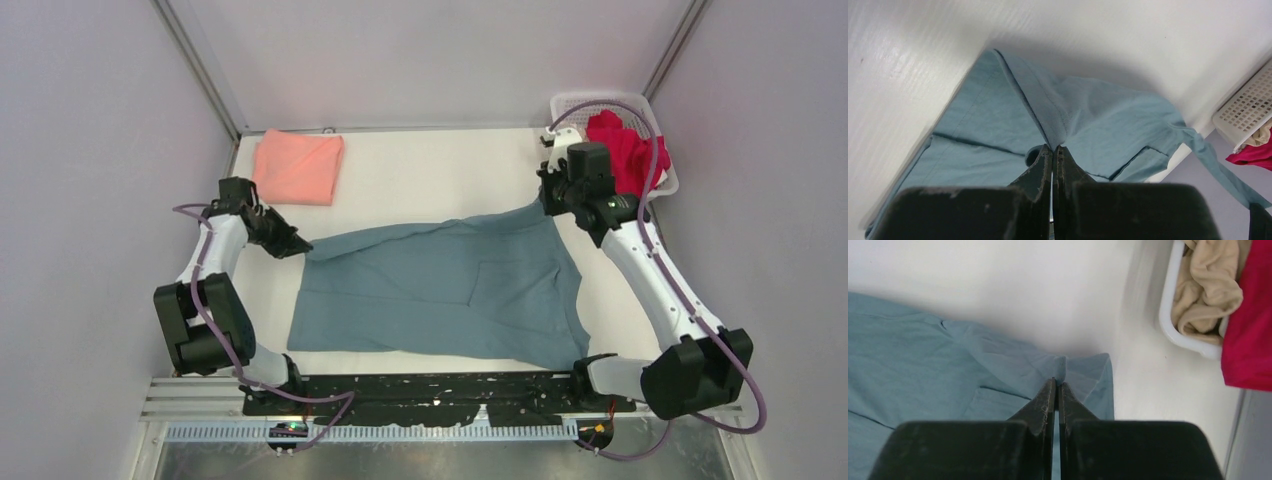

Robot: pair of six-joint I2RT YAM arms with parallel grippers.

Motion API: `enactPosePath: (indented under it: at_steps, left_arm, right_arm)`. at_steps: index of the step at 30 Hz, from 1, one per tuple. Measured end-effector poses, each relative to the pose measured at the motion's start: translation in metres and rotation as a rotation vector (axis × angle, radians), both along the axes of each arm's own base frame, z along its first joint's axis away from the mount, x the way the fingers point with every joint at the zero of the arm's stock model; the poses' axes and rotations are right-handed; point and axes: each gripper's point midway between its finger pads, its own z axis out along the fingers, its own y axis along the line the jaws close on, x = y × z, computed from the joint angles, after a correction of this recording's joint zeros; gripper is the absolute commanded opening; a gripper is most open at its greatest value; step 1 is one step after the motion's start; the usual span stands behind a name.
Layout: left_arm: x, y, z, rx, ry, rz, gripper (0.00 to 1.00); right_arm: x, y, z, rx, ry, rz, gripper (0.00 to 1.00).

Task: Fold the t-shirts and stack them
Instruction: Fold the other side of the tshirt into a rectangle

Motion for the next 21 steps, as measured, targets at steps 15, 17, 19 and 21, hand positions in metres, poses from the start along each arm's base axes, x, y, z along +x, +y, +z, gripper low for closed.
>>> enactPosePath:
  at_steps: [15, 17, 19, 21]
  left_arm:
    - [-0.038, 0.000, -0.006, 0.006, -0.004, 0.008, 0.00]
    - [-0.042, 0.001, -0.006, 0.009, -0.005, 0.016, 0.00]
    - [-0.047, 0.003, -0.005, 0.007, -0.004, 0.028, 0.00]
    - [-0.050, 0.006, -0.002, 0.006, -0.010, 0.043, 0.00]
  right_arm:
    - [-0.091, -0.043, 0.001, -0.045, 0.026, -0.151, 0.06]
    - [-0.098, -0.045, -0.001, -0.046, 0.038, -0.156, 0.06]
    - [-0.103, -0.046, -0.007, -0.049, 0.057, -0.157, 0.07]
    - [-0.110, -0.047, -0.017, -0.052, 0.094, -0.161, 0.06]
